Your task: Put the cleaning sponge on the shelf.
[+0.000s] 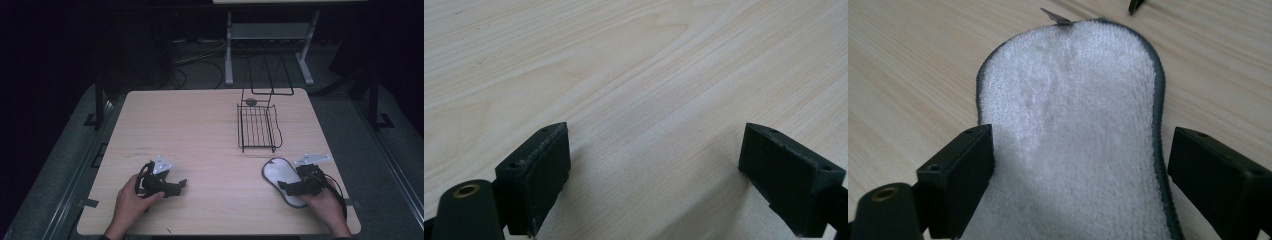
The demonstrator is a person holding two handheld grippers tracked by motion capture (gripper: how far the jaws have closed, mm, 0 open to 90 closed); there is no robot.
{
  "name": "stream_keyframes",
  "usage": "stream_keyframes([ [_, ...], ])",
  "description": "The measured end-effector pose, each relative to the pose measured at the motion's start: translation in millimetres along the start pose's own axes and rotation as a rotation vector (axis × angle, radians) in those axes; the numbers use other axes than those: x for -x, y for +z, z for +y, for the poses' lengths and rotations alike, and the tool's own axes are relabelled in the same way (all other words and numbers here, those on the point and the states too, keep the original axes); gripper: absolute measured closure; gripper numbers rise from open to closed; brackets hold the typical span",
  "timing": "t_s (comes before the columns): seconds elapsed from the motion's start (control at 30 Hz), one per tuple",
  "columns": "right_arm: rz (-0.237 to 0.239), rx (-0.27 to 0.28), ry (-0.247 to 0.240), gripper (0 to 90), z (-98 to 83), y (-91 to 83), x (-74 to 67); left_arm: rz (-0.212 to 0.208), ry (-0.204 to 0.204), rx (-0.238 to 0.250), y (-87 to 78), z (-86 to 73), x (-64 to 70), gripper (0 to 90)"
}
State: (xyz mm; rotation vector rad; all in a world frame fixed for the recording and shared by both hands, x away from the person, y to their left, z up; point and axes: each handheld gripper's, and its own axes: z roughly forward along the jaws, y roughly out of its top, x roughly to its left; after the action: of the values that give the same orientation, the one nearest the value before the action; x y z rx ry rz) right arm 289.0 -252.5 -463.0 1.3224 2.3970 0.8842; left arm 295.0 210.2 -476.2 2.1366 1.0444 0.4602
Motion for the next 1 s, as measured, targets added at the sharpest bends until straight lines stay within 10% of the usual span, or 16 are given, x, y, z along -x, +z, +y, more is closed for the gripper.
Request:
stream_keyframes([
  [1.0, 0.028, 0.090, -0.002, 50.8, 3.2, -26.1, 4.6, 0.000, -0.001, 0.000, 0.0, 0.0, 0.1, 12.4],
])
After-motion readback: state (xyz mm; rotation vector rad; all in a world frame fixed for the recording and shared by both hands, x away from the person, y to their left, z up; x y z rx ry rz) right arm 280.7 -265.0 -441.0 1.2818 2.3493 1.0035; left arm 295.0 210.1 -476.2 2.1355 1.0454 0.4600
